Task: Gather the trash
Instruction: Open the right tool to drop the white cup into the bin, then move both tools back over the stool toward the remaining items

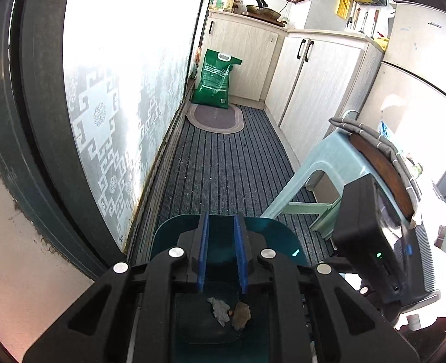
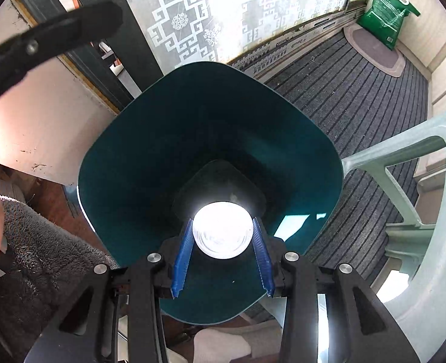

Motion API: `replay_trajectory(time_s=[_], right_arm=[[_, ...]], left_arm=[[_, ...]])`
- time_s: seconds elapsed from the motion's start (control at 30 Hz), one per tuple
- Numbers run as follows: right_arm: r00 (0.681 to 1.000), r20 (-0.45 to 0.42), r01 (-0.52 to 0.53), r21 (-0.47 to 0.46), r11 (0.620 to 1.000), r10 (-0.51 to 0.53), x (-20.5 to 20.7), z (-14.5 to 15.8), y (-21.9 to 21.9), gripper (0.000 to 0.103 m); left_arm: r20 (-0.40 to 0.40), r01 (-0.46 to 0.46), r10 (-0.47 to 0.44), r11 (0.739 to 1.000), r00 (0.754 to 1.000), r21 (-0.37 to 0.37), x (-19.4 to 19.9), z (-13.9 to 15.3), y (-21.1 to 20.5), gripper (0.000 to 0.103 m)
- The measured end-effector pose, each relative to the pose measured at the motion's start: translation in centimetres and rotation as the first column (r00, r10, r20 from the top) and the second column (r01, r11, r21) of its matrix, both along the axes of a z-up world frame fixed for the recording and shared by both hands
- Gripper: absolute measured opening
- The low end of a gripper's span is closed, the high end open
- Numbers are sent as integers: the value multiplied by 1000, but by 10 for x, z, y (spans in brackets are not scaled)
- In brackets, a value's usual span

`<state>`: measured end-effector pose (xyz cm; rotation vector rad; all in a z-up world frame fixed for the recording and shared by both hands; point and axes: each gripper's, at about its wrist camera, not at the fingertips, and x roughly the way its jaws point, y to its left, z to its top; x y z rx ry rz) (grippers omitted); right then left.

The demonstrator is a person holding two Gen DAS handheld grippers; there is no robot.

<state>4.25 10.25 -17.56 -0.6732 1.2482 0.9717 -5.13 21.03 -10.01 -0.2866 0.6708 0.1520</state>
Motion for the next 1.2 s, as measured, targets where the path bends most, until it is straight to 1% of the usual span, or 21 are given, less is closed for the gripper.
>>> replay_trajectory(time_s=[0.1,0.2,0.3,0.43,0.53,0.63,0.73,0.83,0.9,0.97,1.03,1.13,1.2], right_arm=[[1000,-26,-1,-4,1000,1,-2,-4,-1,42],[999,-35,-1,1,1000,1,-3,-4,-2,45],[999,-32,-1,14,1000,1,-2,1,-5,45],[1000,-27,-4,52,999,6,-4,14,-9,45],[1000,-15,-23,116,993,25,-9,32,-12,45],[999,18,-38,178,983,36,-13,53,-18,41],[997,77,-41,226,973,25,-14,76,-27,40],[991,135,-35,259,965,-1,-11,97,-38,38],[989,147,-17,303,953,-29,-6,112,-47,38],[982,184,-15,336,942,-50,-3,127,-59,38],[973,220,-10,360,933,-74,1,140,-70,38],[962,251,2,389,921,-108,6,155,-87,38],[955,267,12,400,916,-129,10,163,-98,38]], left_arm=[[18,0,0,1000,1000,-9,-1,7,-1,18],[38,2,-1,1000,999,-25,-4,13,-2,18],[54,6,-4,999,999,-37,-4,19,-4,18],[82,15,-12,999,997,-34,-3,29,-8,18],[114,31,-25,998,993,-50,-5,40,-10,18],[146,37,-30,998,989,-49,-6,52,-14,18],[175,36,-25,998,984,-56,-7,61,-16,18],[196,42,-25,996,980,-85,-6,67,-19,18],[208,44,-27,996,978,-79,-4,72,-24,18],[219,54,-36,996,975,-77,-3,77,-31,18],[230,67,-48,995,972,-73,0,80,-38,18],[233,88,-70,994,970,-68,7,83,-50,18],[230,104,-88,993,969,-60,12,83,-60,20]])
